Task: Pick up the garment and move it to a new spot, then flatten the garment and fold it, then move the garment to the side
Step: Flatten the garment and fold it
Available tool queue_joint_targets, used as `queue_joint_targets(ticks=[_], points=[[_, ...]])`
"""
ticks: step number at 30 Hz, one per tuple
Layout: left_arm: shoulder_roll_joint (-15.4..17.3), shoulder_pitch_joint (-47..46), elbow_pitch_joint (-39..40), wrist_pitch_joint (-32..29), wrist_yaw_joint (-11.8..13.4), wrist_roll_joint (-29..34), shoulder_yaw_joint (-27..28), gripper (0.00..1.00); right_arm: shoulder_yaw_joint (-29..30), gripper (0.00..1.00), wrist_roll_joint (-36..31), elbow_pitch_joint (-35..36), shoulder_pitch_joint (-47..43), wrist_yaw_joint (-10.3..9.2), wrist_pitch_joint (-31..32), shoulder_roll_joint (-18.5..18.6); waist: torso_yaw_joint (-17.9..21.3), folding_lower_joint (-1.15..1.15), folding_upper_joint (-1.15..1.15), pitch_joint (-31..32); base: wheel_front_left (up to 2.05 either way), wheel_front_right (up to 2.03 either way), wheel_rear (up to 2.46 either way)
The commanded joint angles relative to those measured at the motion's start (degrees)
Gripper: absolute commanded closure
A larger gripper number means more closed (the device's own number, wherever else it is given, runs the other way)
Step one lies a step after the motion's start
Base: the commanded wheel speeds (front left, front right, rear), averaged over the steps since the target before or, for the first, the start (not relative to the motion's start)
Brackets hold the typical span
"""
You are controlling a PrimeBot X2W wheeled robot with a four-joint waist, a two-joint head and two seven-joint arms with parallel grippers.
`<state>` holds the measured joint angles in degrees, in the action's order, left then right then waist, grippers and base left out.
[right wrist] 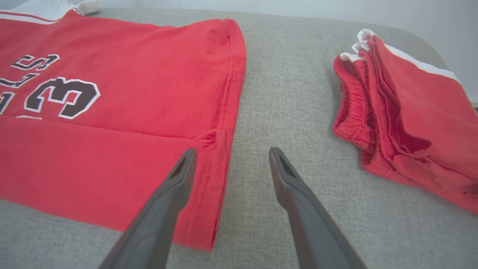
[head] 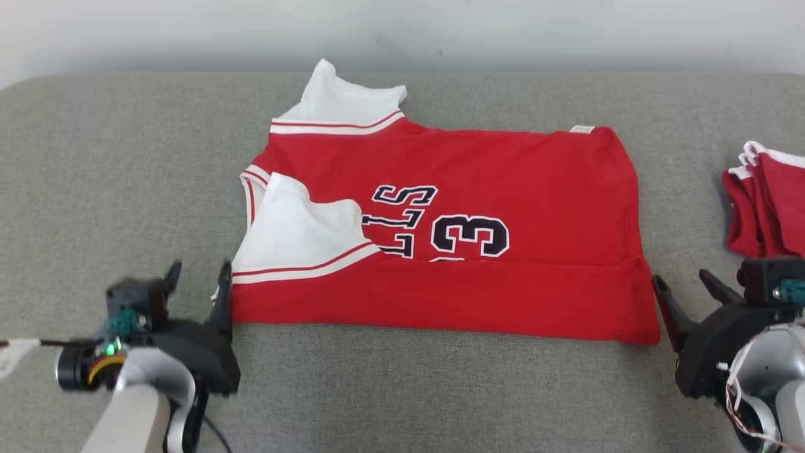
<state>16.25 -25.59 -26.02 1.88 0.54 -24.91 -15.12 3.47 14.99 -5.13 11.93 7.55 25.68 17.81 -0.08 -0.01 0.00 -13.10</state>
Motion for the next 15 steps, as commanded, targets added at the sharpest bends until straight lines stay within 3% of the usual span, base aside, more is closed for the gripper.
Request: queue_joint_targets(ticks=[1,15], points=[[0.6,2.3,0.9,-1.7,0.6,-0.6,-0.2,0.0,0.7,0.0,-0.6,1.6,-1.9,-0.12,0.7,-0.8,0.1,0.01,0.0,0.8,0.0,0.0,0.0],[-0.2,5.2,-0.7,-11.2,2.5,-4.3,-0.5,0.0,1.2,0.0,-1.9,6.9,-4.7,-0.12,3.1,-4.7,1.4,0.01,0.0,-0.2,0.0,0.0,0.0]])
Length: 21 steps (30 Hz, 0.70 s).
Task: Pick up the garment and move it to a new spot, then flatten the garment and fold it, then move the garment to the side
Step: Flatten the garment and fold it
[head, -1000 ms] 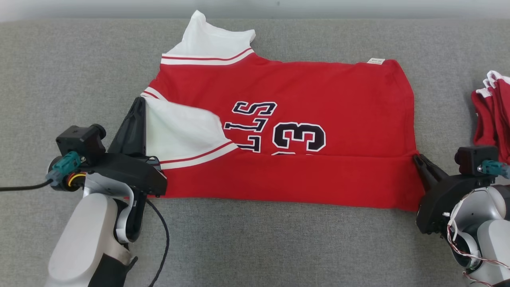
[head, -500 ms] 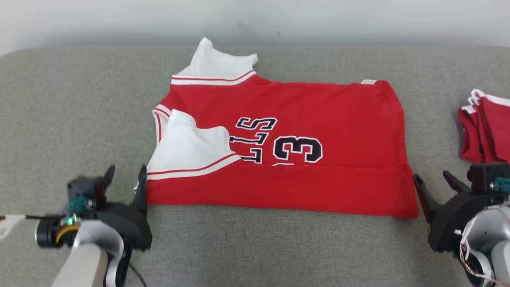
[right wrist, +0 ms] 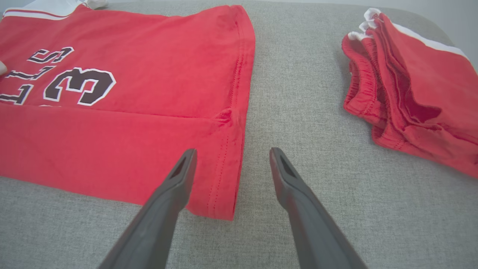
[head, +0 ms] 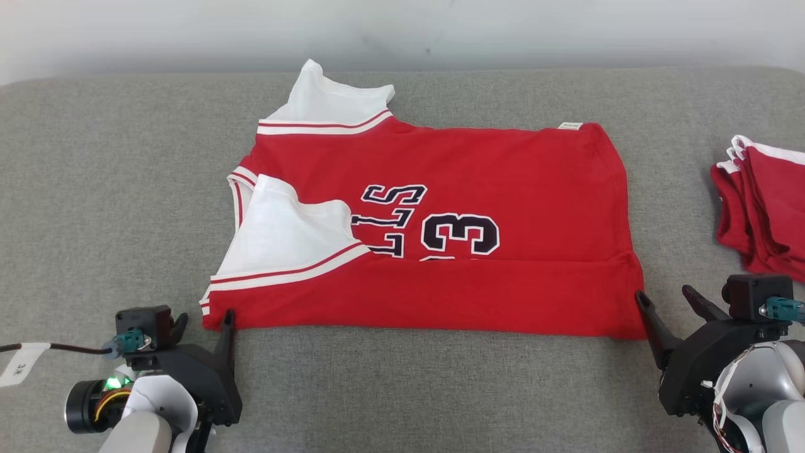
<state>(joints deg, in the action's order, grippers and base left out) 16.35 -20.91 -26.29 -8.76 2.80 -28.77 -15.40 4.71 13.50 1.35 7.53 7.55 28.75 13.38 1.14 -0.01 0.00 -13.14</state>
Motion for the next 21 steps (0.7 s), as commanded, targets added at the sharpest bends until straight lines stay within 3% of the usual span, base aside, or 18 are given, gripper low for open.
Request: queue_joint_targets(ticks=[1,3,4,5,6,7,21], points=[[-0.5,0.4,-0.7,-0.9,0.5,-0.6,-0.3,0.0,-0.1,0.0,-0.3,0.4,-0.4,-0.11,-0.1,-0.3,0.2,0.01,0.0,-0.3,0.0,0.0,0.0],[-0.6,0.1,-1.4,-1.5,1.1,-0.8,-0.2,0.04,-0.2,0.0,-0.3,0.5,-0.6,-0.11,0.0,-0.6,0.4,0.01,0.0,-0.6,0.0,0.0,0.0],[-0.6,-0.1,-1.5,-1.5,1.1,-0.9,-0.2,0.53,-0.2,0.0,-0.3,0.5,-0.6,-0.11,0.2,-0.9,0.6,0.01,0.0,-0.8,0.0,0.0,0.0],[-0.8,-0.3,-1.7,-1.8,0.9,-1.1,-0.3,0.66,0.0,0.0,-0.5,0.4,-0.7,-0.11,0.5,-1.2,0.6,0.01,0.0,-1.0,0.0,0.0,0.0],[-0.8,-0.3,-1.7,-1.8,0.9,-1.1,-0.3,0.66,0.0,0.0,-0.5,0.4,-0.7,-0.11,0.5,-1.2,0.6,0.01,0.0,-1.0,0.0,0.0,0.0],[-0.8,-0.5,-1.8,-1.7,0.8,-1.1,-0.4,1.0,0.1,0.0,-0.8,0.4,-0.9,-0.11,0.9,-1.5,0.7,0.01,0.0,-1.2,0.0,0.0,0.0],[-2.6,3.9,0.6,2.6,2.6,-0.9,-0.8,1.0,6.9,0.0,-9.8,2.6,-4.1,-0.12,-0.7,-9.7,0.5,0.01,0.0,-3.6,0.0,0.0,0.0]])
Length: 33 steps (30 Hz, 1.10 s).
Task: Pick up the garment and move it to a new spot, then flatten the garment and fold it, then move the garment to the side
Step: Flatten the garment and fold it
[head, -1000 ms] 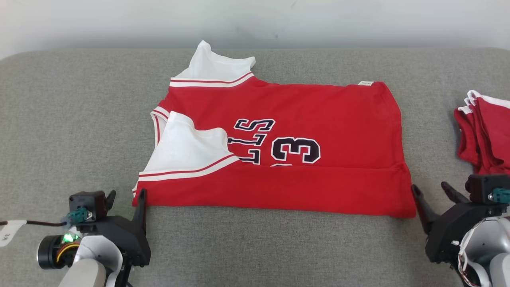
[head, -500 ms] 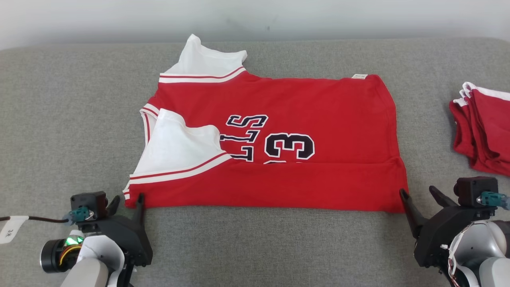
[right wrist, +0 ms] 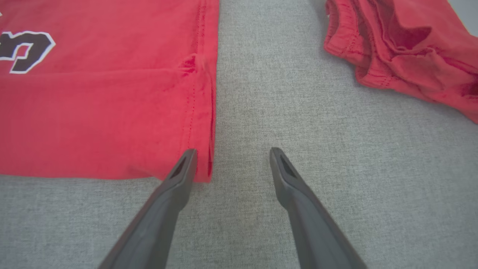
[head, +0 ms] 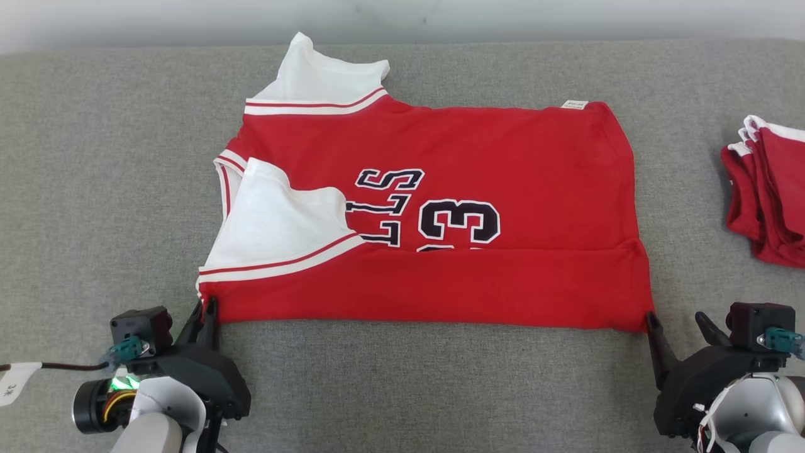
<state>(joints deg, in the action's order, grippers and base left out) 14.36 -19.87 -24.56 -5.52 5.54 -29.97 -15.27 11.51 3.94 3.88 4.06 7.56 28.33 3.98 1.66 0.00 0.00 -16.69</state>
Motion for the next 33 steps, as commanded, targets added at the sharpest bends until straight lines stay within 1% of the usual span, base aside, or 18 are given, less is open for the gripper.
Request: queue_joint_targets(ticks=[1,4,9,14,15,16,17,18,24,29,33], points=[[-0.7,3.0,-1.0,-0.5,-0.1,0.2,-0.9,1.0,0.1,0.0,-0.6,-0.1,-0.6,-0.12,-0.4,-0.5,0.0,0.0,0.0,-0.1,0.0,0.0,0.0],[-0.5,3.0,-0.8,-0.1,-0.1,0.1,-1.0,1.0,0.0,0.0,-1.0,-0.6,0.1,-0.13,-0.8,-0.9,0.0,0.0,0.0,-0.3,0.0,0.0,0.0],[-0.1,1.9,-0.8,0.0,-0.1,0.2,-1.1,1.0,-0.9,0.0,-1.3,-3.3,2.3,-0.13,0.1,-1.0,-0.1,0.0,0.0,-0.8,0.0,0.0,0.0],[0.2,0.6,-0.9,0.8,-0.3,0.7,-1.3,1.0,-1.8,0.0,-0.8,-8.0,5.3,-0.12,1.3,-1.1,-0.5,0.0,0.0,-1.4,0.0,0.0,0.0],[0.2,0.5,-1.0,0.8,-0.4,0.7,-1.4,1.0,-1.9,0.05,-0.8,-8.8,5.9,-0.12,1.8,-1.1,-0.6,0.0,0.0,-1.5,0.0,0.0,0.0],[0.2,0.4,-1.1,0.7,-0.3,0.8,-1.6,1.0,-2.2,0.65,-0.8,-9.5,6.2,-0.12,2.2,-1.2,-0.7,0.0,0.0,-1.5,0.0,0.0,0.0],[0.2,0.3,-1.1,0.8,-0.4,0.8,-1.7,1.0,-2.4,0.93,-0.6,-10.1,6.5,-0.12,2.4,-1.2,-0.8,0.0,0.0,-1.5,0.0,0.0,0.0],[0.2,0.3,-1.1,0.9,-0.4,0.8,-1.8,1.0,-2.6,1.0,-0.5,-10.5,6.7,-0.12,2.6,-1.2,-0.9,0.0,0.0,-1.5,0.0,0.0,0.0],[1.0,3.1,0.2,1.7,-0.4,0.8,-2.2,1.0,-1.5,1.0,0.2,-9.7,4.7,-0.13,2.5,-1.1,-1.1,0.0,0.0,0.1,0.0,0.0,0.0],[2.1,6.5,2.2,1.5,0.3,-0.1,-1.6,1.0,-0.9,1.0,1.4,-7.8,2.2,-0.13,3.1,-1.1,-0.9,0.0,0.0,2.4,0.0,0.0,0.0],[3.2,10.7,5.3,0.6,1.0,-0.4,-1.5,1.0,-1.0,1.0,2.9,-5.0,-0.8,-0.13,4.5,-1.1,-0.7,0.0,0.0,4.9,0.0,0.0,0.0]])
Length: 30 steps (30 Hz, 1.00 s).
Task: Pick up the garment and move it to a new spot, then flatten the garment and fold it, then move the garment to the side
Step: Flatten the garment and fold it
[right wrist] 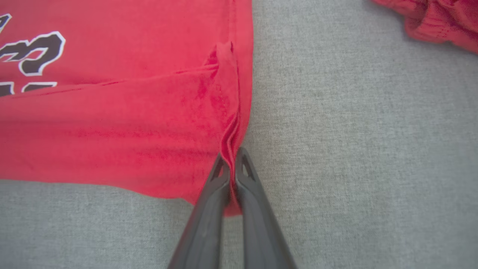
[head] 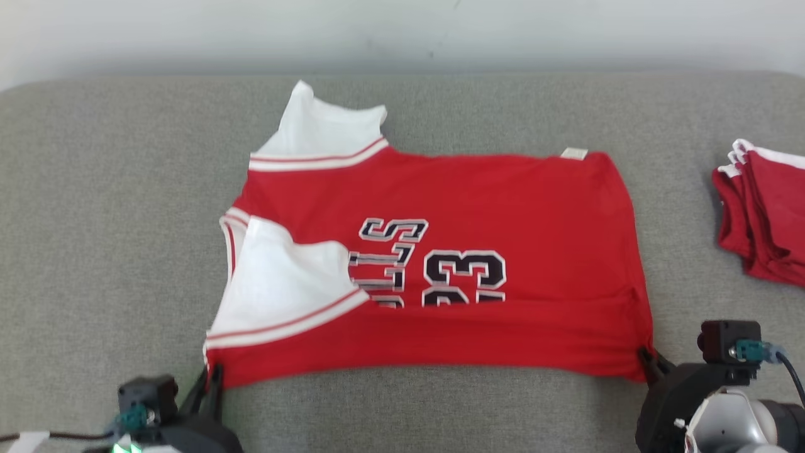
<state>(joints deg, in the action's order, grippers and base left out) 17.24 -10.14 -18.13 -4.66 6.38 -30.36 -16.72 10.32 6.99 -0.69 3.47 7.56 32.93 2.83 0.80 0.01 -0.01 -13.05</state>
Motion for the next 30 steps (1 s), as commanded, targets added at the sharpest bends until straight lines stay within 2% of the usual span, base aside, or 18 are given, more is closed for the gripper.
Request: queue_joint_targets(ticks=[1,11,20,21,22,23,26,30], points=[[0.6,2.0,-0.2,-0.4,0.5,-0.1,-0.1,1.0,0.2,1.0,0.1,0.4,-0.9,-0.13,0.3,0.1,0.3,-0.01,0.01,1.9,0.0,0.0,0.0],[2.0,13.2,10.6,-3.6,4.7,-0.3,-0.6,1.0,0.4,1.0,3.1,6.3,-10.4,-0.13,4.0,0.1,0.3,-0.01,0.01,5.3,0.0,0.0,0.0],[2.5,16.8,11.7,-5.1,5.7,-1.5,-0.6,1.0,-1.3,1.0,5.0,4.0,-13.2,-0.13,5.0,0.1,0.2,-0.01,0.01,6.4,0.0,0.0,0.0],[2.5,17.0,12.1,-5.0,5.6,-1.6,-0.5,0.94,-1.8,0.6,5.2,4.1,-13.3,-0.13,5.2,0.0,0.1,-0.01,0.01,6.4,0.0,0.0,0.0],[2.6,17.0,12.5,-4.6,5.5,-1.6,-0.4,0.53,-1.5,0.0,5.4,4.3,-13.0,-0.13,4.9,0.1,0.1,-0.01,0.01,6.4,0.0,0.0,0.0],[2.8,17.0,12.6,-4.6,5.6,-1.7,-0.3,0.0,-1.3,0.0,5.4,4.7,-12.7,-0.13,4.8,0.1,0.0,-0.01,0.01,6.4,0.0,0.0,0.0],[3.3,16.7,13.9,-4.9,6.1,-1.9,0.4,0.0,-0.9,0.0,4.9,6.2,-11.6,-0.13,5.1,0.0,0.2,-0.01,0.01,5.9,0.0,0.0,0.0],[5.8,13.7,16.9,-6.0,6.9,-1.2,2.2,0.0,-0.7,0.0,2.7,10.4,-8.7,-0.13,6.3,0.4,0.3,-0.01,0.01,4.3,0.0,0.0,0.0]])
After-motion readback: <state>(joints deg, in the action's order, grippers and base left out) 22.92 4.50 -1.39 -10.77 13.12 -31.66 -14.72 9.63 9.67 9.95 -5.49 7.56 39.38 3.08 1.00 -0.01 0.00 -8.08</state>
